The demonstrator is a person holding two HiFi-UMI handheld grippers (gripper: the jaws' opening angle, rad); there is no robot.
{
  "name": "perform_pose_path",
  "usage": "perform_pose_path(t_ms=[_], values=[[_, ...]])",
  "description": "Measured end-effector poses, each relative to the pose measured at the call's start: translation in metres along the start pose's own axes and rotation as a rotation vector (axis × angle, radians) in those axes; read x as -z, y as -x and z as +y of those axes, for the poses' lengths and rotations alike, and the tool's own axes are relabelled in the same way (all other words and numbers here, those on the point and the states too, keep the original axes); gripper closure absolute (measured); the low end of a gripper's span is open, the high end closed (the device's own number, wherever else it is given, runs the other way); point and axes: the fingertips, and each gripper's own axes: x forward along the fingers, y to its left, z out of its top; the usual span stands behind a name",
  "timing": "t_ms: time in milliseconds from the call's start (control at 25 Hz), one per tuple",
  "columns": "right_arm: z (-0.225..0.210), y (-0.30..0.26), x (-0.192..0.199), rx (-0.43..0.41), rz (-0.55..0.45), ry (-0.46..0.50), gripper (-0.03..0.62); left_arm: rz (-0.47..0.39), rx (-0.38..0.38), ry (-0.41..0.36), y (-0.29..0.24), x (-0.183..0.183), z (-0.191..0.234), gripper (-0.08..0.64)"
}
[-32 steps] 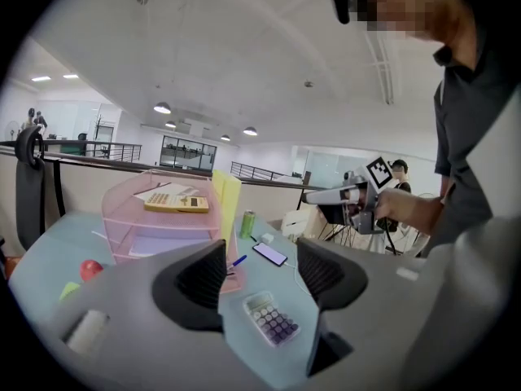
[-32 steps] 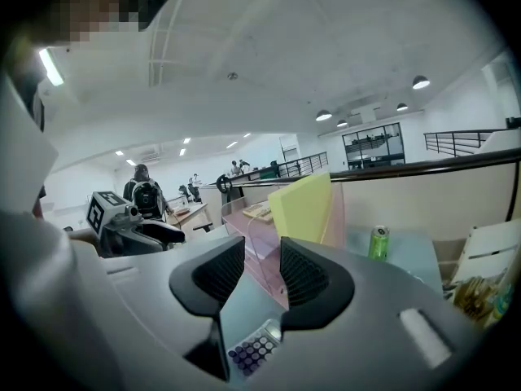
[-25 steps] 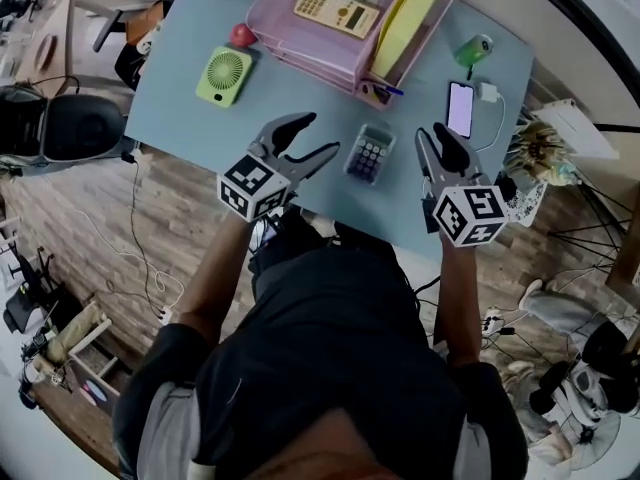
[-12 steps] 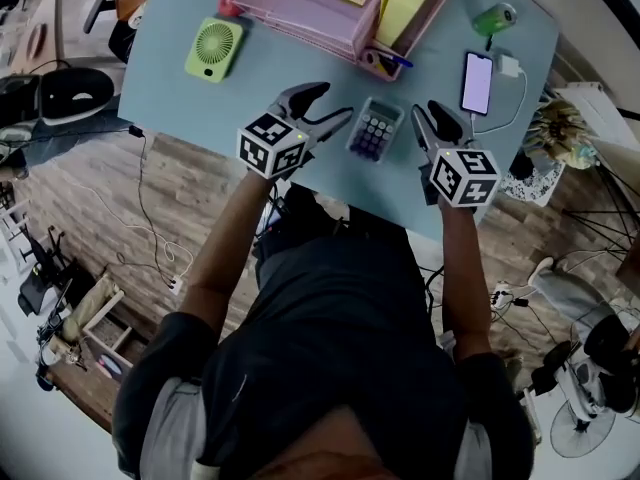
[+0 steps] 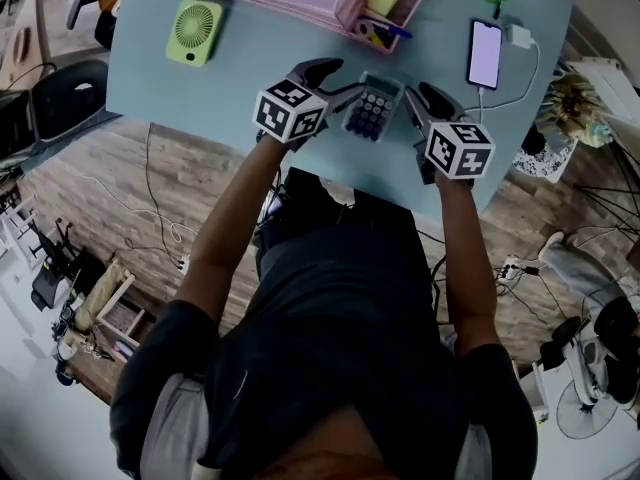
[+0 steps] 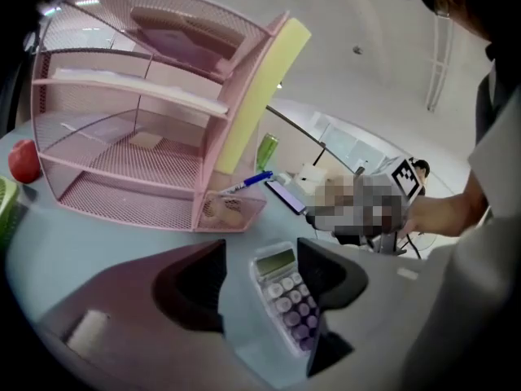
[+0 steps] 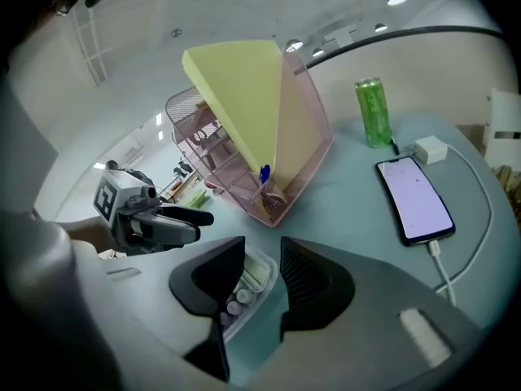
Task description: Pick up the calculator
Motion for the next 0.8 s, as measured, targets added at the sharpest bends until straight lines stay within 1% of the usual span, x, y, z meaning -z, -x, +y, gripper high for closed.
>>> perform_pose_path(t_ms=[240,520,640,800], values=[[-0.009,-0.013,0.022,-0.031,0.03,-0.045,0.474,0.062,0.003,0.014,-0.026,0.02,0.004,0.265],[-0.012,-0.022,0.036,-0.044,0.04,-0.058,0.474,0.116,0.006,0.019,-0.044,0.032,0.009,0.265],[-0.013,-0.027,0.043,-0.048,0.059,-0.058,0.474,0.145,0.01,0.036,-0.053,0.041,0.01,0.265],[-0.016,-0.035,0.044,-0.044,0.069,-0.059,0.474,0.146,0.002,0.053,-0.06,0.04,0.014,0.265]])
